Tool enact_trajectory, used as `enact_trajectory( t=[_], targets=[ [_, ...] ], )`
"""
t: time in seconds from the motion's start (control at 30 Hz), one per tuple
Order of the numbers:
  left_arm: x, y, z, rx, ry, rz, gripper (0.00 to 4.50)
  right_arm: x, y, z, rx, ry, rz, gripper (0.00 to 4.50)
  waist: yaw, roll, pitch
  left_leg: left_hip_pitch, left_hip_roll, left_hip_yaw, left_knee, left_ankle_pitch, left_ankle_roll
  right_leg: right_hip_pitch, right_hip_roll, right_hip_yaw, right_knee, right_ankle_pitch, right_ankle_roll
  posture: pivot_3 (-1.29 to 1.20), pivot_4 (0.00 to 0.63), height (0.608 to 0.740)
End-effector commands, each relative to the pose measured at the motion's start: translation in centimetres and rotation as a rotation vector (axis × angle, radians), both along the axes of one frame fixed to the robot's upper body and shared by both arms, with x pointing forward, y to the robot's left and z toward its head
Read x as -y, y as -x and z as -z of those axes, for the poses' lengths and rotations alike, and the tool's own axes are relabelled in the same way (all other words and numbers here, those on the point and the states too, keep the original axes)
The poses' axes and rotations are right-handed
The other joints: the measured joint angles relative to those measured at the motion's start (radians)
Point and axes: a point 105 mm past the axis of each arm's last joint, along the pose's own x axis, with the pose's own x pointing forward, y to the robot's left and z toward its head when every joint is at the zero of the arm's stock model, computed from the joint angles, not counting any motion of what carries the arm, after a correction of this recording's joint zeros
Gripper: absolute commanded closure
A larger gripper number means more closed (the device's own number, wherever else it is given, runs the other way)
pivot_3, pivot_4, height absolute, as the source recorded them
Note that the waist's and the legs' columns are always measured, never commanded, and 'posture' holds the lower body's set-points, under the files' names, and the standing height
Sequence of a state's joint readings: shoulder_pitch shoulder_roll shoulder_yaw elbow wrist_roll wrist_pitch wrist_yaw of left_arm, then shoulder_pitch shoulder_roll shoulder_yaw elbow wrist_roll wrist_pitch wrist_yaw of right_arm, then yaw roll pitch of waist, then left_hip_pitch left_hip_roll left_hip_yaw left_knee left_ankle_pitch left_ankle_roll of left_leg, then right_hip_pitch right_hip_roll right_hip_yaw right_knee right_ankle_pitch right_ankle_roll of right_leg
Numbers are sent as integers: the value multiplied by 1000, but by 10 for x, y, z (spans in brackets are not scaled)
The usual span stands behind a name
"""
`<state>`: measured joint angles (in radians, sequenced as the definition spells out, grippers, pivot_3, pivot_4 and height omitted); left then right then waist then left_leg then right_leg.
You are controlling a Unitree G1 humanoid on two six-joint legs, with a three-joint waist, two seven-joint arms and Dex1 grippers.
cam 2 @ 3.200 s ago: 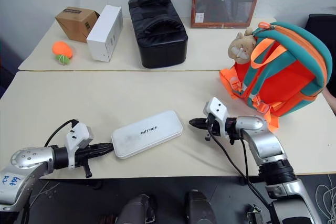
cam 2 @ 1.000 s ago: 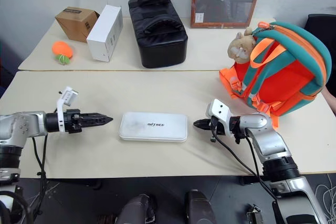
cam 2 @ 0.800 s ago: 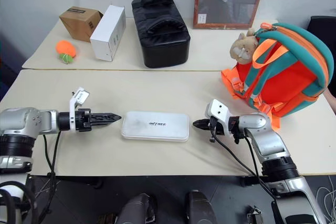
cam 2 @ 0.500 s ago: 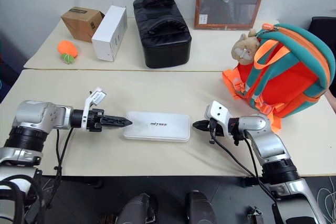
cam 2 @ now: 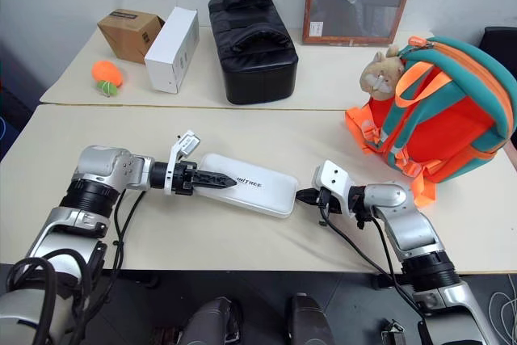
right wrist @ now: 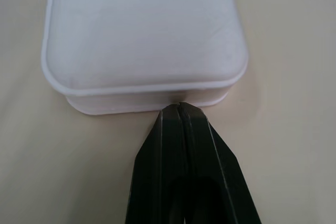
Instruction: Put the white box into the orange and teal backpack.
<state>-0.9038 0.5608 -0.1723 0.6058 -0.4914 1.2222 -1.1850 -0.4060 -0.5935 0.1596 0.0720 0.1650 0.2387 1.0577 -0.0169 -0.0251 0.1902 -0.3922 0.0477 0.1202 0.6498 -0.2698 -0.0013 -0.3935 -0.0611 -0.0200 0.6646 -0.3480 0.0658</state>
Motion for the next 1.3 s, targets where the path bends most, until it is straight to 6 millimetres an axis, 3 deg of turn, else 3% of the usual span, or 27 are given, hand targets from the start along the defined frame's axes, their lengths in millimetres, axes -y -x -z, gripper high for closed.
enact_trajectory(
  t=[0.03,0.23,0.33,0.57,0.67,0.9,1.03,1.07,1.13,1.3],
  targets=[
    [1,0,-20,40,62,37,644,-7,4,-7,50,-18,-23,4500,-7,0,0,0,0,0,0,0,0,0,0,0,0,0,0,0,150,740],
    [-8,8,-22,82,79,63,2503,-4,10,-1,40,-19,-6,4500,-15,0,0,0,1,0,-1,0,0,-1,0,0,0,0,0,0,150,740],
    [-11,10,-30,82,135,46,3185,-2,11,-3,40,-32,10,4500,-14,0,0,0,1,0,-1,0,-1,0,0,0,0,0,0,0,150,740],
    [-13,16,-51,140,261,2,3189,14,8,-17,69,-70,127,4500,-12,0,0,0,1,0,-1,0,0,-1,0,1,0,0,0,0,150,740],
    [-15,16,-63,238,273,-68,3189,44,16,-35,32,-170,269,3956,-9,0,0,-1,1,-1,-1,0,0,-1,0,0,0,0,0,0,150,740],
    [-28,27,-85,439,305,-263,3189,123,36,-84,68,-369,664,1609,-11,-1,1,-1,1,-2,-1,0,0,1,-1,-1,-2,1,1,0,150,740],
    [-30,39,-100,485,373,-319,3189,148,24,-100,106,-445,828,117,-18,-1,1,1,1,-2,-4,0,-2,1,1,0,-2,1,1,0,150,740],
    [-30,40,-102,496,378,-331,3189,153,15,-102,117,-471,868,25,-19,-1,1,1,1,-1,-4,0,-2,1,1,0,-1,1,1,0,150,740],
    [-29,44,-107,517,383,-342,3189,153,-3,-105,115,-526,900,25,-18,-1,1,1,1,-1,-4,1,-3,1,1,1,-1,1,1,0,150,740],
    [-27,45,-110,542,346,-349,3189,125,-44,-110,42,-650,826,25,-15,-1,1,1,1,0,-4,1,-3,0,2,1,-2,1,1,0,150,740]
  ],
)
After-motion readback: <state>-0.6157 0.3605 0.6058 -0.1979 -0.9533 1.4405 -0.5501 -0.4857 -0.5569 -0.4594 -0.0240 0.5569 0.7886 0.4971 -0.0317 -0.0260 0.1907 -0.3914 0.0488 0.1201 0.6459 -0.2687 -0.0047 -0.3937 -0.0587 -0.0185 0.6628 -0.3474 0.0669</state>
